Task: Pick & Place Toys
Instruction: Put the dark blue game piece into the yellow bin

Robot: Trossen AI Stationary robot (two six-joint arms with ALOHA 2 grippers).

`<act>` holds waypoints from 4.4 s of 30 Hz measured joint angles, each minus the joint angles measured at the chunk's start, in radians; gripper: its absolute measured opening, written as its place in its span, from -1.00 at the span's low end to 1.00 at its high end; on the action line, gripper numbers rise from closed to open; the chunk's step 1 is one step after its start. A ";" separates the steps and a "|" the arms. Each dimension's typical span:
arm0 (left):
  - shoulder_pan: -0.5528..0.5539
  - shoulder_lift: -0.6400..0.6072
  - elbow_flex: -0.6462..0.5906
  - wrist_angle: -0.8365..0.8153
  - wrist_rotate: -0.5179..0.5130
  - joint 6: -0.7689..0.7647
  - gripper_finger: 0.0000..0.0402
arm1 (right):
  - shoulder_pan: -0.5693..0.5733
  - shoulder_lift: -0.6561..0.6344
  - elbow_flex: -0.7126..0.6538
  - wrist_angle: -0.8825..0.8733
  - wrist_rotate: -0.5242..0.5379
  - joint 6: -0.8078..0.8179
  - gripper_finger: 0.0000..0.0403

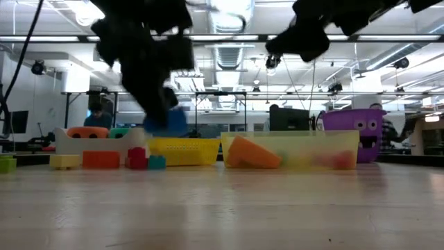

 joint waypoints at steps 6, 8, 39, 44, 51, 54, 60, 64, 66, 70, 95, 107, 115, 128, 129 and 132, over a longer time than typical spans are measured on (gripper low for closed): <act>-0.009 -0.097 0.000 0.229 0.231 -0.205 -0.39 | 0.080 0.000 0.061 -0.002 0.161 -0.290 0.73; -0.020 -0.098 0.002 0.294 0.277 -0.254 -0.39 | 0.107 0.000 0.088 -0.005 0.229 -0.376 0.73; -0.153 -0.095 0.066 0.432 0.353 -0.293 -0.39 | 0.125 0.305 0.611 -0.337 0.332 -0.387 0.37; -0.175 -0.095 0.066 0.435 0.352 -0.293 -0.39 | 0.124 0.360 0.653 -0.330 0.332 -0.423 0.22; -0.182 -0.095 0.066 0.439 0.357 -0.293 -0.39 | 0.124 0.390 0.698 -0.332 0.332 -0.453 0.07; -0.182 -0.095 0.066 0.440 0.358 -0.293 -0.39 | 0.124 0.391 0.701 -0.332 0.332 -0.467 0.00; -0.182 -0.095 0.066 0.443 0.368 -0.293 -0.39 | 0.123 0.392 0.700 -0.329 0.329 -0.480 -0.11; -0.182 -0.095 0.066 0.450 0.383 -0.296 -0.39 | 0.117 0.393 0.700 -0.326 0.310 -0.482 -0.14; -0.182 -0.095 0.066 0.450 0.386 -0.296 -0.39 | 0.112 0.393 0.700 -0.325 0.277 -0.482 -0.14; -0.182 -0.095 0.066 0.450 0.408 -0.296 -0.39 | 0.099 0.393 0.700 -0.325 0.239 -0.483 -0.14; -0.182 -0.095 0.065 0.463 0.446 -0.295 -0.29 | 0.072 0.392 0.696 -0.323 0.129 -0.525 -0.36; -0.181 -0.098 0.068 0.466 0.438 -0.354 0.46 | 0.075 0.393 0.693 -0.346 0.119 -0.479 -0.36; -0.169 -0.118 0.068 0.311 0.387 -0.357 0.52 | 0.075 0.388 0.693 -0.365 0.123 -0.424 -0.36; -0.158 -0.267 0.067 0.084 0.138 -0.356 0.53 | 0.067 0.371 0.694 -0.414 0.124 -0.281 -0.36; -0.158 -0.283 0.067 0.059 0.122 -0.356 0.53 | 0.063 0.370 0.694 -0.418 0.124 -0.267 -0.36; -0.158 -0.329 0.067 -0.032 0.056 -0.360 0.53 | 0.050 0.359 0.694 -0.459 0.149 -0.219 -0.36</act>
